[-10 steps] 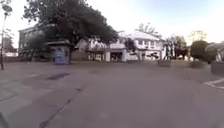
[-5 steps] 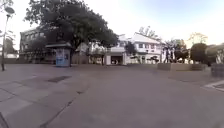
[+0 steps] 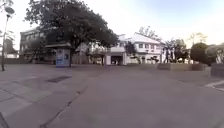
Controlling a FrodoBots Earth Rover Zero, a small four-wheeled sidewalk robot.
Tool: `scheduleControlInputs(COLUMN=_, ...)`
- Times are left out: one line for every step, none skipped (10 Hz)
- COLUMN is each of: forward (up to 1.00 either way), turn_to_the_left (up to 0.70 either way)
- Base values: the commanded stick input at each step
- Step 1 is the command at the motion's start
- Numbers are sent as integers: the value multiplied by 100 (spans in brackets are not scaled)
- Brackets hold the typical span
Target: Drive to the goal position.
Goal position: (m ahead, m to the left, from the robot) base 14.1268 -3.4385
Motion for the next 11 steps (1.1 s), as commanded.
scheduleControlInputs(forward=-39, turn_to_the_left=0)
scheduleControlInputs(forward=-85, turn_to_the_left=0)
scheduleControlInputs(forward=-36, turn_to_the_left=0)
scheduleControlInputs(forward=85, turn_to_the_left=0)
scheduleControlInputs(forward=85, turn_to_the_left=0)
scheduleControlInputs(forward=85, turn_to_the_left=0)
scheduleControlInputs(forward=85, turn_to_the_left=0)
scheduleControlInputs(forward=85, turn_to_the_left=0)
scheduleControlInputs(forward=85, turn_to_the_left=0)
scheduleControlInputs(forward=85, turn_to_the_left=0)
scheduleControlInputs(forward=85, turn_to_the_left=0)
